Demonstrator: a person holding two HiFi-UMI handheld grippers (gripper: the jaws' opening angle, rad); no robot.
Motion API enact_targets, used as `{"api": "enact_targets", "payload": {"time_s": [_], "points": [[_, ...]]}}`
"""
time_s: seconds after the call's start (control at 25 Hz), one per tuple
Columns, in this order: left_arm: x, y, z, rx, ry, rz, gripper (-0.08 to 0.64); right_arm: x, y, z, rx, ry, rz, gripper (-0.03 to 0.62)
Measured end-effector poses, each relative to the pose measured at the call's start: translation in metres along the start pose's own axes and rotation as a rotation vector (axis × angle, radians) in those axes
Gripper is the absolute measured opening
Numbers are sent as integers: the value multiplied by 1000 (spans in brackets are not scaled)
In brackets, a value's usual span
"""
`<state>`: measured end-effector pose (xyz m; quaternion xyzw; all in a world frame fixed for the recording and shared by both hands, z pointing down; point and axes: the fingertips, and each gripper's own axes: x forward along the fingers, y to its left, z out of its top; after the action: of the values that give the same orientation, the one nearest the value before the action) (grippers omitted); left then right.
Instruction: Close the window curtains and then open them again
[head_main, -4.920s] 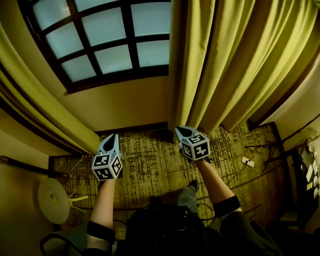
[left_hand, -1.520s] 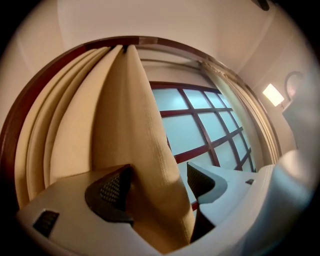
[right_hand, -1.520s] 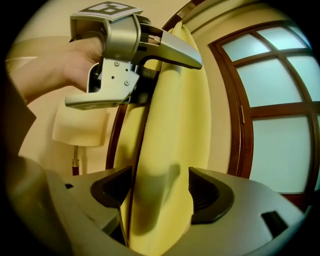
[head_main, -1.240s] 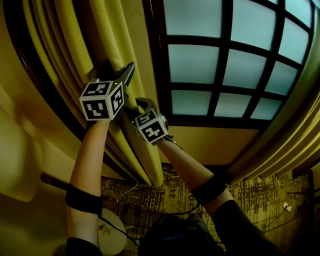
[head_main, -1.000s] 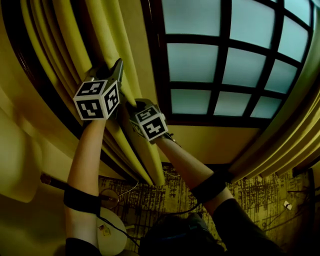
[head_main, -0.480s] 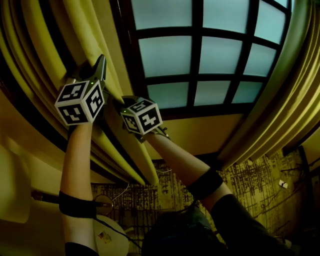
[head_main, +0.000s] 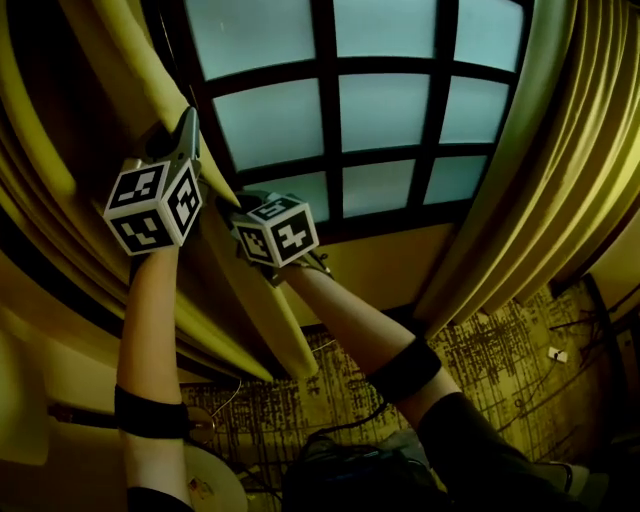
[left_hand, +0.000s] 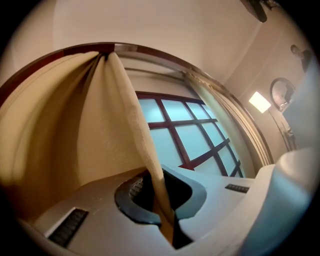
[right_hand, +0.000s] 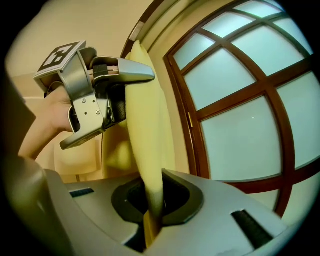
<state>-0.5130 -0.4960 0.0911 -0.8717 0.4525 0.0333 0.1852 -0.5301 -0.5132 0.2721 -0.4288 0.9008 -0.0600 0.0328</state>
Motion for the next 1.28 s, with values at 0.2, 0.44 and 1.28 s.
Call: {"api": "enact_targets", "payload": {"time_s": [0.2, 0.44, 1.28], "points": [[25, -53, 17, 31, 2, 14, 0, -50, -36, 11, -3, -7, -3, 15], [71, -132, 48, 59, 28, -32, 0, -120, -95, 36, 16, -7, -47, 15], [188, -443, 101, 105, -20, -127, 0, -378, -287, 51, 31, -62, -191, 14]]}}
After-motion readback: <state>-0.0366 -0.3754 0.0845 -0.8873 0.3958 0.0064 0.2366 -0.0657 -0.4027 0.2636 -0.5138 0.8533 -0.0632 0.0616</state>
